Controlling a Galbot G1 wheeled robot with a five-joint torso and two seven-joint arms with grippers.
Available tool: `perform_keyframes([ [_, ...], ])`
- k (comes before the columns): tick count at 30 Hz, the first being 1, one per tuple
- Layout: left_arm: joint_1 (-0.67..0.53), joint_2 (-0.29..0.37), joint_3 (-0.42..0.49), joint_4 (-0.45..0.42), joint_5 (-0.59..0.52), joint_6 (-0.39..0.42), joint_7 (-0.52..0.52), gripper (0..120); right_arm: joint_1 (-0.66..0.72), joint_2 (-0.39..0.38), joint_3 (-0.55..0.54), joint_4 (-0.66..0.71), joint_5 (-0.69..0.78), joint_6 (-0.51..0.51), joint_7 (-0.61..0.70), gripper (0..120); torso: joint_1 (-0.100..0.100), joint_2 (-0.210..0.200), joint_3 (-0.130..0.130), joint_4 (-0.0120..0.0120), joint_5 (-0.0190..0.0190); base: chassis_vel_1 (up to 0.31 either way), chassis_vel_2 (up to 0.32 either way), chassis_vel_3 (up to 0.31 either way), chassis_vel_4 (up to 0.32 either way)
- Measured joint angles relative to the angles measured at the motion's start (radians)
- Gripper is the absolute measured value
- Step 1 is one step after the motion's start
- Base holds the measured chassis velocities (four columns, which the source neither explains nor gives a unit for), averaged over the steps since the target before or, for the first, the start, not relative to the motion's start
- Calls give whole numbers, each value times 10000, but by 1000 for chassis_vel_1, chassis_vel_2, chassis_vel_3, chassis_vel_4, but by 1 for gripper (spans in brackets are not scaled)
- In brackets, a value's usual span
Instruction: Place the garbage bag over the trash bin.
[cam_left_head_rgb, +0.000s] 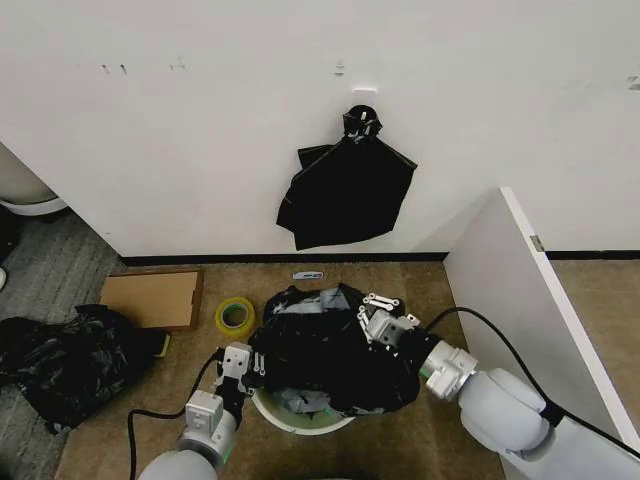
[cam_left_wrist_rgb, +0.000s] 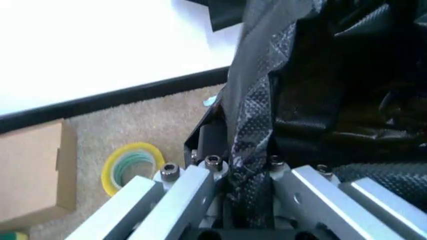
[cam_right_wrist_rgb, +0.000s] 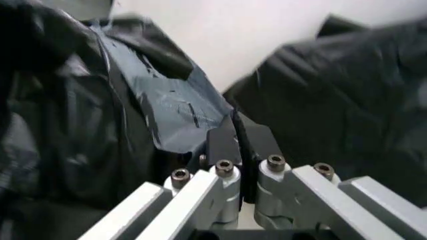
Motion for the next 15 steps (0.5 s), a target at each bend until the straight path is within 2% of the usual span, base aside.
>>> perform_keyframes([
  [8,-6,237,-56,257,922,-678,471,0,7,-6,78,-173,662,-549,101,0,0,0,0,0,-1,0,0,0,0],
  [15,-8,298,-163,261,950,-1252,687,0,-105,-32,133,-677,1241,-807,121,0,0,0,0,-1,0,0,0,0,0],
])
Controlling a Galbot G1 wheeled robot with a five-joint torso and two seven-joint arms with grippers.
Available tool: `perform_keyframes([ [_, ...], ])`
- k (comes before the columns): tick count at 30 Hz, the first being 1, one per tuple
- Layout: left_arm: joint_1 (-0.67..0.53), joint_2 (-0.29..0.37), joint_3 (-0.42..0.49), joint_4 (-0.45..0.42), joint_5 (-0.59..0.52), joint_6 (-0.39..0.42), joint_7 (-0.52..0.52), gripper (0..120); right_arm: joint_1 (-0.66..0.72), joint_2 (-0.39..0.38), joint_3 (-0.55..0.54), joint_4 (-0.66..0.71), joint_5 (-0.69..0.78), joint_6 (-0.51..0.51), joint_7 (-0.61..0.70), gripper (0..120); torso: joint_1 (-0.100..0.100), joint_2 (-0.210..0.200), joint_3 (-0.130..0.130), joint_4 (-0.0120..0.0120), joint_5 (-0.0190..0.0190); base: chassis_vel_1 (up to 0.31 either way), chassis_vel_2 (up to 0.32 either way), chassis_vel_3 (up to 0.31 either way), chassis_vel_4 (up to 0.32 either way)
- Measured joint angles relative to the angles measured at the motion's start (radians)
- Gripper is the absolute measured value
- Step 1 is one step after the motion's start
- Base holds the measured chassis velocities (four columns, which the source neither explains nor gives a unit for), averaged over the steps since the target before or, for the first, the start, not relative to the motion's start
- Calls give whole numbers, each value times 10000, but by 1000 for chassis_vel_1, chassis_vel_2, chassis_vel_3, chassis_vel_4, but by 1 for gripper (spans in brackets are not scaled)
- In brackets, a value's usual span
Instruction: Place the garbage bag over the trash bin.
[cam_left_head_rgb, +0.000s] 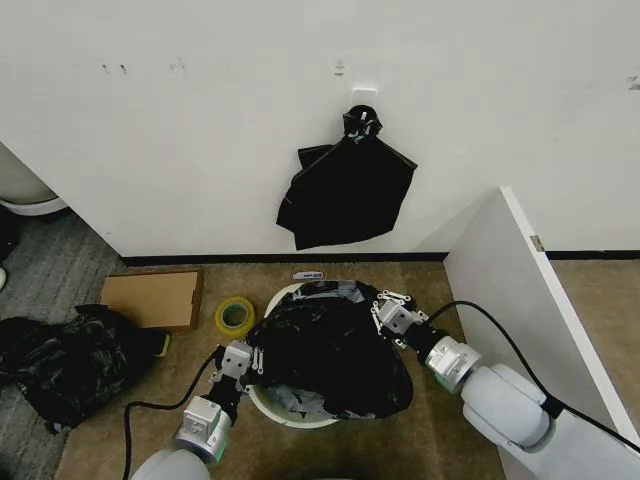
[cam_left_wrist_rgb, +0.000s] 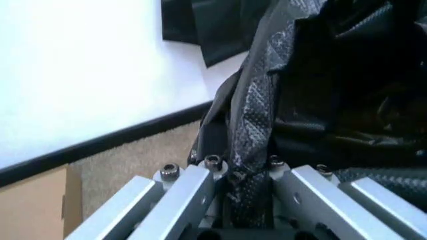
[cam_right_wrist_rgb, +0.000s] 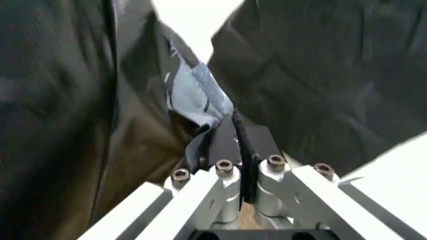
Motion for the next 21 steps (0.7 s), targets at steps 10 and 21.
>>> perform_keyframes([
  [10,-64,20,-121,53,-523,-432,84,0,-80,-2,46,-614,846,216,14,0,0,0,0,0,0,0,0,0,0],
  [21,-441,-241,-330,65,-2951,665,-1083,0,-283,37,208,43,1956,155,623,28,0,0,0,0,-2,0,0,0,0],
])
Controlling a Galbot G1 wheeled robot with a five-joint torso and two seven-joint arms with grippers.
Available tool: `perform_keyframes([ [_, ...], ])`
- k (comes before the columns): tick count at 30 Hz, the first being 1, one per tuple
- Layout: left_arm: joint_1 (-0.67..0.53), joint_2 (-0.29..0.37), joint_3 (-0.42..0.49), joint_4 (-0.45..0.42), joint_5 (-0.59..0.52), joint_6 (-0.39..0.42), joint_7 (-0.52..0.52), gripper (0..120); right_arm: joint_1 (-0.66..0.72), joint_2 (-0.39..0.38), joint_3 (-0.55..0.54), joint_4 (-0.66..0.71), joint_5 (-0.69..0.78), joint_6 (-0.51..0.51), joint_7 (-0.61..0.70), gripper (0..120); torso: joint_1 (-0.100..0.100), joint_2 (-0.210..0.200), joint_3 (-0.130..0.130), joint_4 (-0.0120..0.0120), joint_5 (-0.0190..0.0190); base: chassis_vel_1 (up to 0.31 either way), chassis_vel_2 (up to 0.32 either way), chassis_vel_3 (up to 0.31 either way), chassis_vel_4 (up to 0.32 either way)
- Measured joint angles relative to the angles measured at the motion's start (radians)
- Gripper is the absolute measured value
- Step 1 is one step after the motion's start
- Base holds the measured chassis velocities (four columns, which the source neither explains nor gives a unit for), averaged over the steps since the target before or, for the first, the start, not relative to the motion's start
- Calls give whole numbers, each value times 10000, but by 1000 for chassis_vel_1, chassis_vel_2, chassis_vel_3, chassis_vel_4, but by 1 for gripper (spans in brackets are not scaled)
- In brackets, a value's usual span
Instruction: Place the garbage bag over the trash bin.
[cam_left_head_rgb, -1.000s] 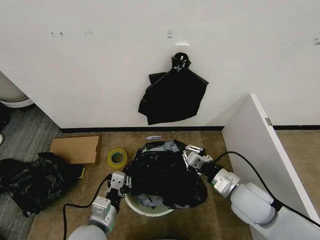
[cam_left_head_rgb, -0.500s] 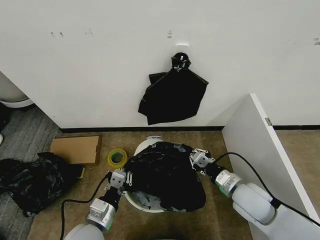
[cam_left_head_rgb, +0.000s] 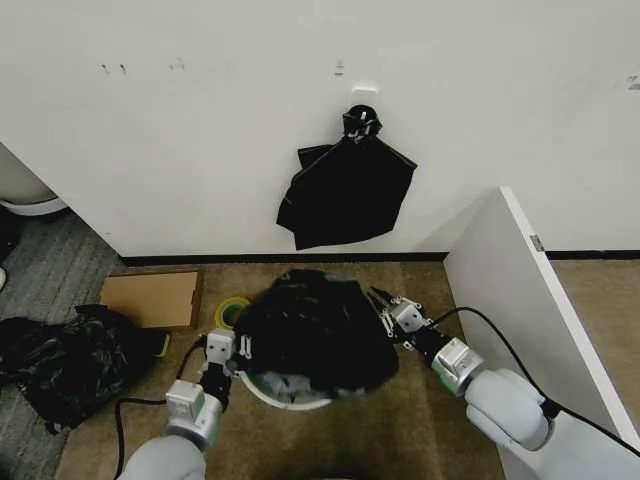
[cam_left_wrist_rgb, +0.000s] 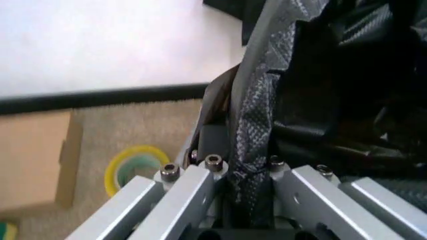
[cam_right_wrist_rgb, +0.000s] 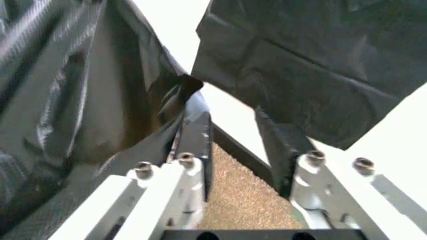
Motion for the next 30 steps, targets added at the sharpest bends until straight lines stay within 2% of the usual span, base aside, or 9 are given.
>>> perform_keyframes([
  [5,-114,-77,-49,4,-825,290,-411,0,-203,-4,215,406,208,-95,412,41,0,0,0,1,2,0,0,0,0],
  [8,-152,-155,-136,34,-1276,385,-618,0,-305,-45,424,722,345,-100,593,56,0,0,0,-2,2,0,0,0,0],
  [10,-147,-176,-179,34,-1371,402,-657,0,-312,-63,455,790,362,-100,595,58,0,0,0,-2,2,0,0,0,0],
  [12,-191,-246,-318,39,-1890,526,-877,0,-414,-185,583,1193,395,-49,559,68,0,0,0,5,3,0,0,0,0],
  [14,-381,-317,-349,89,-2492,727,-1134,0,-582,-326,590,1797,384,48,444,79,0,0,0,-2,-3,0,0,0,0],
  [18,-656,-446,-357,202,-3054,958,-1479,0,-863,-556,278,2618,-275,654,-439,93,0,0,0,0,1,0,0,0,0],
  [22,-834,-502,-288,288,-3209,1034,-1599,0,-1300,-745,-10,2976,-1127,1185,-1236,100,0,0,0,0,0,0,0,0,0],
  [30,-928,-522,-247,302,-3442,1095,-1693,0,-1925,-908,-541,2833,-2383,1547,-1906,100,0,0,0,-1,1,0,0,0,0],
])
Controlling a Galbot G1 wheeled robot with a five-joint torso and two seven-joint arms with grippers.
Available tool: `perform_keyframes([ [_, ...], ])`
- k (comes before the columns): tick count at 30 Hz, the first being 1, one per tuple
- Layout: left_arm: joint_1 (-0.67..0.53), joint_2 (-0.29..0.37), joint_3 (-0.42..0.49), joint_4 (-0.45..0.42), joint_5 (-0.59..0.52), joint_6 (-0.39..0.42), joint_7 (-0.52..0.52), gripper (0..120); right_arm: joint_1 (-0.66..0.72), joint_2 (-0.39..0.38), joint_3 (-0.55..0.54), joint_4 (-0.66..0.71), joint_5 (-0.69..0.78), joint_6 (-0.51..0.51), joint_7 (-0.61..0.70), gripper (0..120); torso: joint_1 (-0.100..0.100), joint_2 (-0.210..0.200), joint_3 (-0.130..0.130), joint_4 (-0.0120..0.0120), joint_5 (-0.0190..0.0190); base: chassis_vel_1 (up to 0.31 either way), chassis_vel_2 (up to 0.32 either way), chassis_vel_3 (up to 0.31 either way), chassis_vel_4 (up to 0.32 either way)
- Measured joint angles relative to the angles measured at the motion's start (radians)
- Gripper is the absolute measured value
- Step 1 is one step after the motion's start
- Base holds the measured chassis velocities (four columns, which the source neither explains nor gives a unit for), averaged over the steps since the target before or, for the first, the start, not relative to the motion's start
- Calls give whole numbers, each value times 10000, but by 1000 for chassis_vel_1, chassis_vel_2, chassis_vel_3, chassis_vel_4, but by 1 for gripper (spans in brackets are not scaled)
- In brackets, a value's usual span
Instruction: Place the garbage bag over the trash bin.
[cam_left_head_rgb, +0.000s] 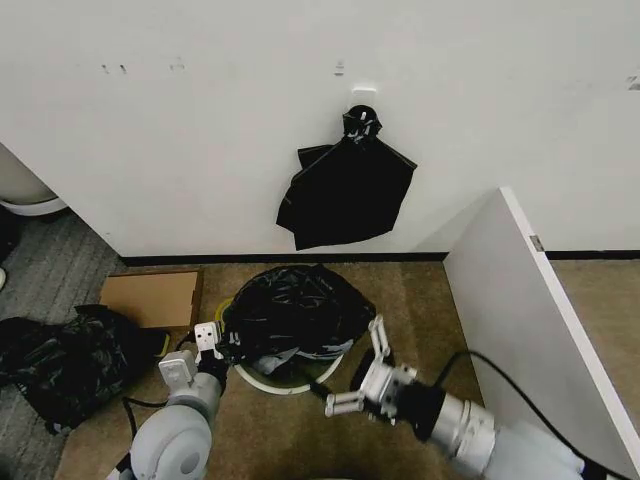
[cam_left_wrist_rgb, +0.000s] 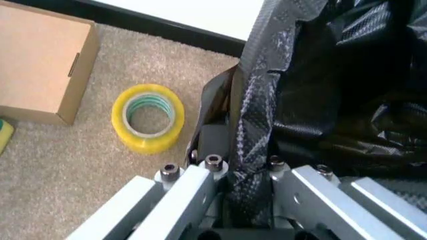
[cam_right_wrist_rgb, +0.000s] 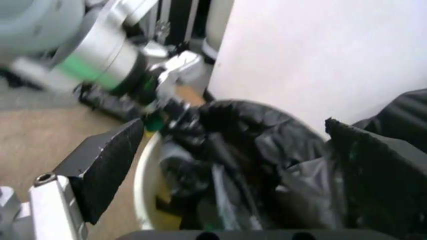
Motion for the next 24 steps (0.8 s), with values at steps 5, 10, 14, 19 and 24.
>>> perform_keyframes([
  [5,68,-25,29,-152,-18,41,-39,0,157,197,-441,-423,-495,-262,185,90,0,0,0,1,1,0,0,0,0],
  [10,130,-25,81,-297,-13,81,-46,0,431,559,-728,-1051,-1520,-295,387,81,0,0,0,1,1,0,0,0,0],
  [14,126,-28,145,-300,-6,118,-97,0,562,767,-735,-1331,-1998,-174,396,80,0,0,0,2,2,0,0,0,0],
  [19,133,-37,174,-306,-6,134,-106,0,566,828,-843,-1481,-2399,-173,440,65,0,0,0,1,1,0,0,0,0],
  [24,128,-24,174,-312,-20,136,-117,0,528,880,-918,-1579,-2578,-161,822,45,0,0,0,1,1,0,0,0,0],
])
